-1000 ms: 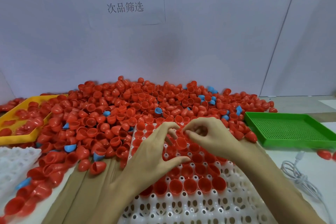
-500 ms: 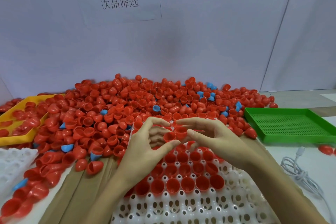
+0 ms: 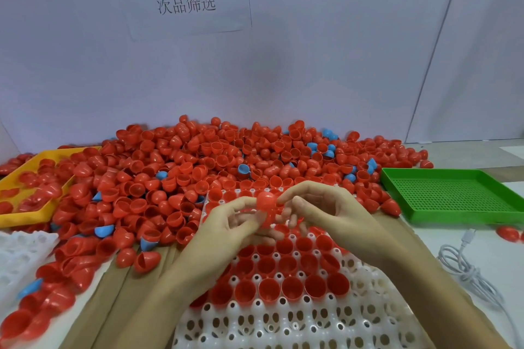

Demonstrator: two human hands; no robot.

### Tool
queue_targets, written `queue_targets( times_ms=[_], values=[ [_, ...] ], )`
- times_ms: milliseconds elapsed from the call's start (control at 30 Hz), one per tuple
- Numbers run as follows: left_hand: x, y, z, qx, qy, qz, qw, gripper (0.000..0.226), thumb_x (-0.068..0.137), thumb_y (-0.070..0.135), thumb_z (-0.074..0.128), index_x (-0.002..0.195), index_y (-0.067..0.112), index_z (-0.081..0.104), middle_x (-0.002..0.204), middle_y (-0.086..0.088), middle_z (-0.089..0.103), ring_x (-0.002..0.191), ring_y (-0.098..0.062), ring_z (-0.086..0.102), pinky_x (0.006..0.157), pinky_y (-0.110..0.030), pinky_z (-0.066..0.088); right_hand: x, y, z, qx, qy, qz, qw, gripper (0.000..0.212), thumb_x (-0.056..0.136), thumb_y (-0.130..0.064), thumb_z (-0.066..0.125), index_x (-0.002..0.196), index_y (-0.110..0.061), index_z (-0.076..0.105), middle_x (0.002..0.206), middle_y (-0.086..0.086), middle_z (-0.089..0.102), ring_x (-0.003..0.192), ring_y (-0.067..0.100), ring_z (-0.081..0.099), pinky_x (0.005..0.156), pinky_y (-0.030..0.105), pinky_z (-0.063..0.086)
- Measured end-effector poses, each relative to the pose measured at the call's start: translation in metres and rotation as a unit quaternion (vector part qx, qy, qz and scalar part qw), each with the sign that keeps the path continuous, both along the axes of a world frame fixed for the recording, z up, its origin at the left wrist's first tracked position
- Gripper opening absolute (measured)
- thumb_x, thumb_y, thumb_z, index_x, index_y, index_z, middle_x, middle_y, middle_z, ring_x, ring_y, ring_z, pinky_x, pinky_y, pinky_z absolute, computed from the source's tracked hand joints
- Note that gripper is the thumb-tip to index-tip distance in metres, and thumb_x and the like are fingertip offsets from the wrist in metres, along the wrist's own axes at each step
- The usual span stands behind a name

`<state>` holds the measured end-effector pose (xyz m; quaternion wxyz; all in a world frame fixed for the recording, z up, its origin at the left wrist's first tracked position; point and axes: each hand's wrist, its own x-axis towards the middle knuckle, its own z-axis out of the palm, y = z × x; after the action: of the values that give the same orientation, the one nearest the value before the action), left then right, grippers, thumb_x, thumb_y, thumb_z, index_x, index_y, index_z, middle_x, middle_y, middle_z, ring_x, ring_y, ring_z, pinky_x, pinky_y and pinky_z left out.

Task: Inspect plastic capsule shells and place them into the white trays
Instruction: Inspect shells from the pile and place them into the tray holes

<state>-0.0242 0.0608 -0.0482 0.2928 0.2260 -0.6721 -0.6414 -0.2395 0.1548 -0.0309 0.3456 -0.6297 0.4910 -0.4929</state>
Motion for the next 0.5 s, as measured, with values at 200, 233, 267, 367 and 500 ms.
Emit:
queue_targets(
  times_ms=[200,233,267,367,500],
  values=[
    [0.000,0.004,0.004,0.277,0.108,-0.125,0.947,0.041,0.109,0.020,0.042,0.143,0.005,0.058,0.085,-0.011,0.052,0.068,-0.018,0.047,0.067,-0.028,0.042,0.001,0.003,0.002,-0.036,0.035,-0.037,0.998,0.022,0.102,-0.015,0.069,0.122,-0.023,0.072,0.107,0.003,0.074,0.088,0.017,0.071,0.072,0.029,0.058],
    [-0.001,0.004,0.005,0.283,0.111,-0.132,0.943,0.042,0.109,0.022,0.041,0.145,0.006,0.056,0.083,-0.009,0.046,0.065,-0.016,0.042,0.066,-0.028,0.038,0.001,0.004,0.003,-0.036,0.041,-0.034,0.998,0.023,0.101,-0.015,0.070,0.123,-0.023,0.072,0.107,0.002,0.074,0.088,0.016,0.071,0.072,0.027,0.057],
    [-0.001,0.004,0.006,0.281,0.110,-0.136,0.944,0.044,0.110,0.024,0.039,0.146,0.007,0.055,0.080,-0.007,0.041,0.063,-0.015,0.038,0.066,-0.029,0.034,0.002,0.004,0.003,-0.038,0.048,-0.031,0.998,0.024,0.101,-0.015,0.071,0.123,-0.024,0.072,0.108,0.000,0.075,0.088,0.016,0.071,0.074,0.027,0.058],
    [-0.003,0.005,0.006,0.257,0.093,-0.130,0.953,0.043,0.113,0.030,0.035,0.137,0.003,0.058,0.074,-0.004,0.034,0.058,-0.012,0.031,0.064,-0.030,0.028,0.007,0.004,0.000,-0.041,0.069,-0.019,0.997,0.025,0.099,-0.015,0.074,0.122,-0.027,0.072,0.109,-0.002,0.074,0.090,0.023,0.072,0.081,0.042,0.062],
    [-0.004,0.005,0.002,0.278,0.104,-0.142,0.944,0.043,0.113,0.030,0.036,0.133,-0.004,0.053,0.069,-0.001,0.036,0.053,-0.009,0.033,0.057,-0.025,0.034,0.014,0.005,-0.005,-0.044,0.063,-0.027,0.997,0.022,0.097,-0.018,0.076,0.117,-0.028,0.073,0.098,-0.002,0.071,0.089,0.030,0.069,0.079,0.058,0.057]
  ],
)
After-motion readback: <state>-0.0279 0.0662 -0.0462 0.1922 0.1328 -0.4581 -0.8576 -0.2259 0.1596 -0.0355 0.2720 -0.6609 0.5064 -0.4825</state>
